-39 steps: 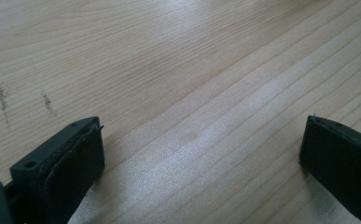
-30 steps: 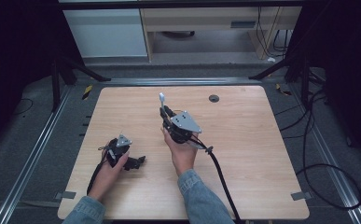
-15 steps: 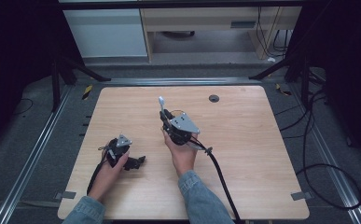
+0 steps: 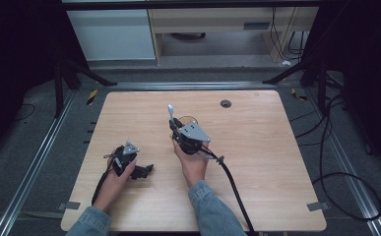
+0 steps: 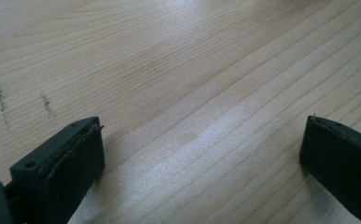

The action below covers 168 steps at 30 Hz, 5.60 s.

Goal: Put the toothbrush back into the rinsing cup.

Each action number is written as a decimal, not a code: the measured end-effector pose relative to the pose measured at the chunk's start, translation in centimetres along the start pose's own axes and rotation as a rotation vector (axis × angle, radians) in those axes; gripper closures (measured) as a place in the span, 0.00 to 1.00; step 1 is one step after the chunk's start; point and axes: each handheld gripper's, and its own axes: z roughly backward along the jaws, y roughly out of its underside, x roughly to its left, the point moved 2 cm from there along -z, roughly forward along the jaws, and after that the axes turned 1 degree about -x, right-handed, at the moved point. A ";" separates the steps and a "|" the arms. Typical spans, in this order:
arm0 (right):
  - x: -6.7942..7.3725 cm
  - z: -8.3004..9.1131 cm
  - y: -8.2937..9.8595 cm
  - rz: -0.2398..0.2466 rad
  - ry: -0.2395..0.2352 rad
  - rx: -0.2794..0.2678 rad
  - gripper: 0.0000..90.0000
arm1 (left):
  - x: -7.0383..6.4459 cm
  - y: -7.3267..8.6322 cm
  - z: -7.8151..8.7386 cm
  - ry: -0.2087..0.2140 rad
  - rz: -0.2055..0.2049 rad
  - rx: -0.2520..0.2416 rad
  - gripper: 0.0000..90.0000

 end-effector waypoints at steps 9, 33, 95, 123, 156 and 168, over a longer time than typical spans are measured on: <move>-0.3 -0.1 0.9 -0.011 0.001 0.008 0.88 | 0.0 0.0 0.0 0.001 0.000 -0.002 0.00; -0.2 -0.5 2.4 -0.008 -0.011 0.036 0.88 | 0.0 0.0 0.0 0.001 -0.001 0.000 0.00; -2.4 2.4 -0.5 0.068 -0.029 0.120 0.71 | 0.0 0.0 0.0 0.001 -0.001 -0.001 0.00; -6.7 5.5 -1.1 0.069 0.007 0.329 0.44 | 0.0 0.0 0.0 0.001 -0.002 -0.001 0.00; -10.6 7.5 -0.6 0.026 0.012 0.559 0.15 | 0.0 0.0 0.0 0.001 -0.001 -0.002 0.00; -13.5 9.7 -0.7 0.006 0.043 0.606 0.08 | 0.0 0.0 0.0 0.000 -0.003 0.000 0.00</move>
